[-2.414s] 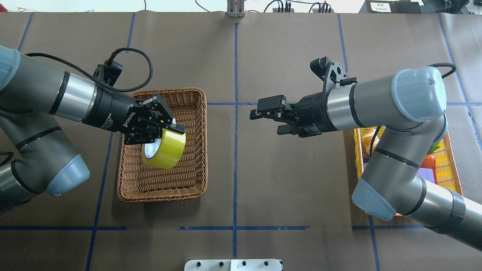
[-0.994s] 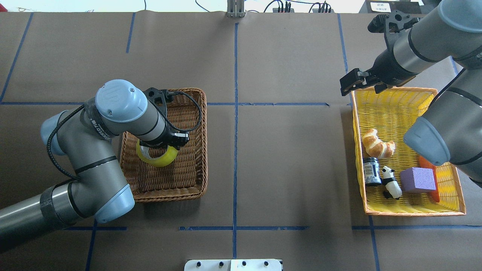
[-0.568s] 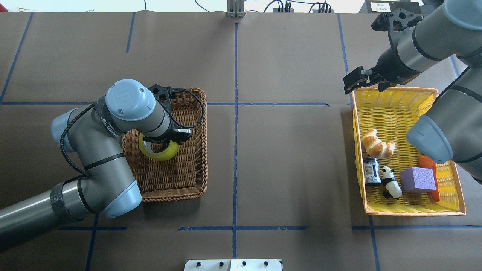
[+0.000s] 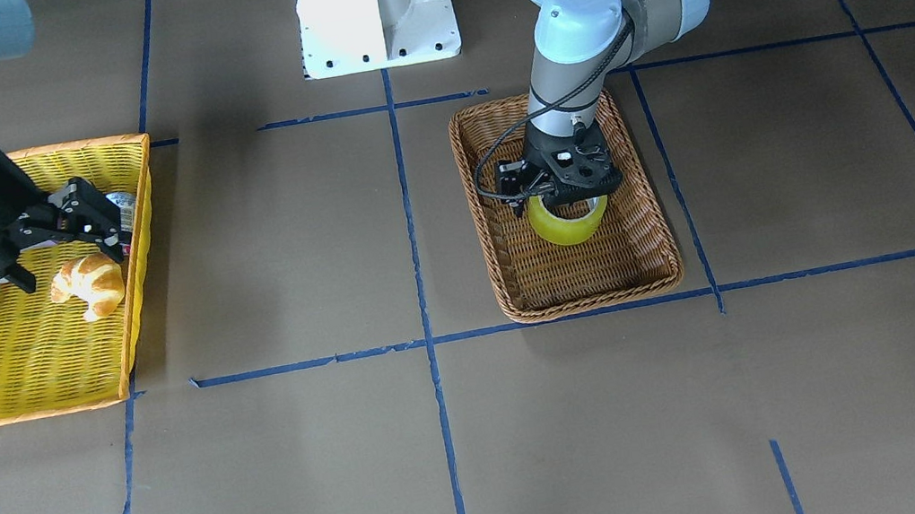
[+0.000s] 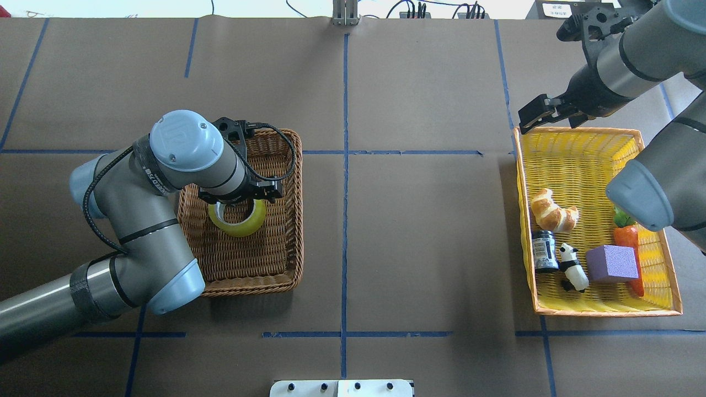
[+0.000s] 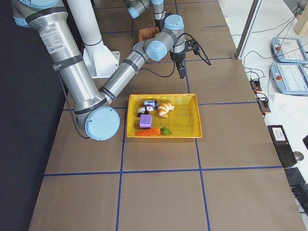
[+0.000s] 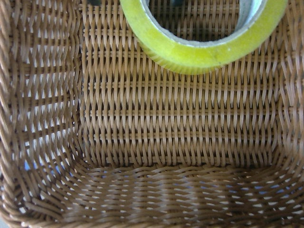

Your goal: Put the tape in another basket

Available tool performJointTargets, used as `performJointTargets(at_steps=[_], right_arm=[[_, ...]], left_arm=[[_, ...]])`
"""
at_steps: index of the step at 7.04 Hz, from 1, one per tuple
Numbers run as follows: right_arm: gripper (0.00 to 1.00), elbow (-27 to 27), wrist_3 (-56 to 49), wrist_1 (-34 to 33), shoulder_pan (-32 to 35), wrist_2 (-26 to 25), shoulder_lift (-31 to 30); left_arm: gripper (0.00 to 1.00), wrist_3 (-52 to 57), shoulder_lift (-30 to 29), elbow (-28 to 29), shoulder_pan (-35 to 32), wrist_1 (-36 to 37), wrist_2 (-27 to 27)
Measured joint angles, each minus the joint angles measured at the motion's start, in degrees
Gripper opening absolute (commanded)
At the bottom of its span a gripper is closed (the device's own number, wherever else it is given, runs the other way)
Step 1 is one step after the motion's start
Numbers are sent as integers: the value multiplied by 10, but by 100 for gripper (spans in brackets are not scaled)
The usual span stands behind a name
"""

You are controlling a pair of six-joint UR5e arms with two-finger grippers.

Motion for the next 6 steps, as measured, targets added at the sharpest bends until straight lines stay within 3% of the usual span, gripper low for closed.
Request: performJointTargets(at_steps=[3,6], right_arm=[[100,-2,-147,-59,63,23,-21],[100,-58,-339,-56,173,114,-98]], left_arm=[[100,112,40,-15,-94,1,-84],[100,291,149,-51,-213,-2,-183]])
